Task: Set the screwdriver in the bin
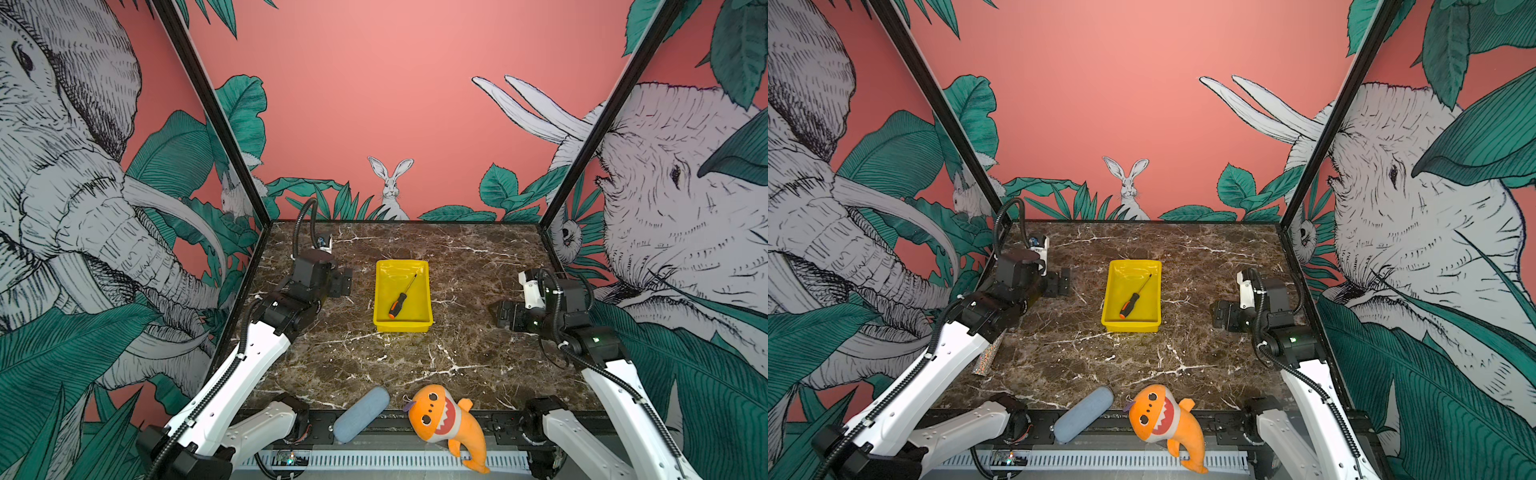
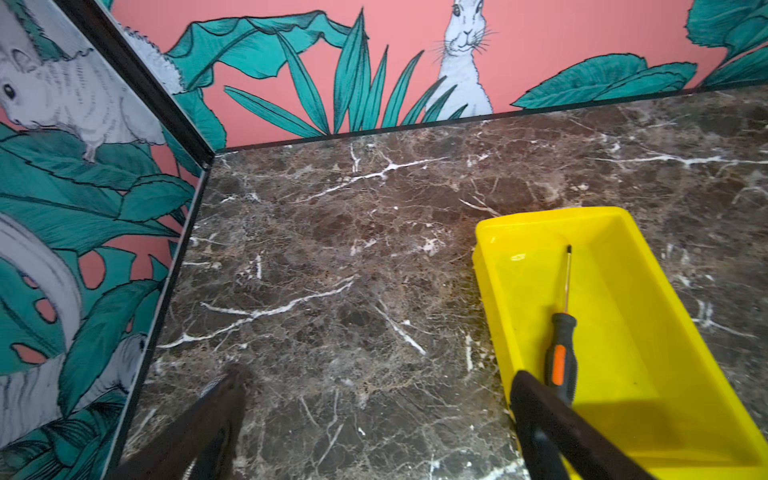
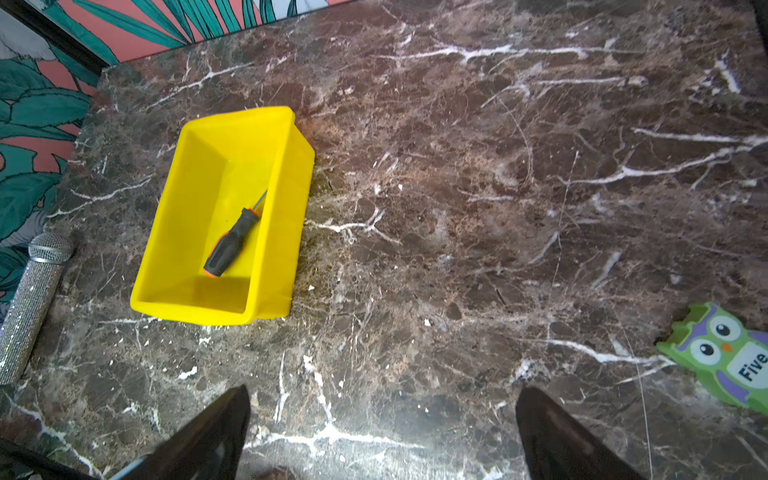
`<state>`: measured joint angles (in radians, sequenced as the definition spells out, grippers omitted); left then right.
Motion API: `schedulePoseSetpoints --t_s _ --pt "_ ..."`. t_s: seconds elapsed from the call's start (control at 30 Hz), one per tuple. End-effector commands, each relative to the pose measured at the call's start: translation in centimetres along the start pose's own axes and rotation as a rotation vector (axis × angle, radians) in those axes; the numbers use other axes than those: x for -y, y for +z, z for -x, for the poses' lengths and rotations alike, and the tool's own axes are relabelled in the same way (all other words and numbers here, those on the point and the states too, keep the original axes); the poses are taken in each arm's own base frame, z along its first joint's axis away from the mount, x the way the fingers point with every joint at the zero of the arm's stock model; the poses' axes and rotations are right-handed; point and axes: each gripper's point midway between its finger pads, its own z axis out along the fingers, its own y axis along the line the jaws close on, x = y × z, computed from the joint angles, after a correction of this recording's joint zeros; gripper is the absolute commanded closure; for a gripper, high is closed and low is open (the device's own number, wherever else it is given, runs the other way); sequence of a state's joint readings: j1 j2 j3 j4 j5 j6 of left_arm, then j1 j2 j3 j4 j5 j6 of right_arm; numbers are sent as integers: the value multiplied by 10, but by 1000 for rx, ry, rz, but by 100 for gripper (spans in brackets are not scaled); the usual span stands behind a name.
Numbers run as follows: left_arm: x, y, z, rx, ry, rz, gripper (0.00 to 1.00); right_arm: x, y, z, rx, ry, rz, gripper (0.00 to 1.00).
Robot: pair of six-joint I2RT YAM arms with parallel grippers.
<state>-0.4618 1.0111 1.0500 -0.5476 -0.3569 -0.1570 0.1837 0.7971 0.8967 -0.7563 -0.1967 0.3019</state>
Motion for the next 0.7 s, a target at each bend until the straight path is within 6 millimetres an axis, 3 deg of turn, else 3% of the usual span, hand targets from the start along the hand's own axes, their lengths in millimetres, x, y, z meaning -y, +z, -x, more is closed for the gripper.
schedulePoseSetpoints --t_s 0.0,0.23,0.37,0.53,0.67 --pt "-5 -2 -2 51 68 -26 0 1 -12 38 134 -38 -40 1" --pt "-37 14 -17 101 29 59 0 12 -7 63 160 -129 -135 1" --pt "-41 20 -17 130 -34 -16 0 11 -3 77 249 -183 -132 1" --pt "-38 26 -23 117 -9 -54 0 16 -13 91 418 -168 -160 1" --pt "-45 38 -29 103 -26 -11 0 18 -15 93 423 -232 -189 1"
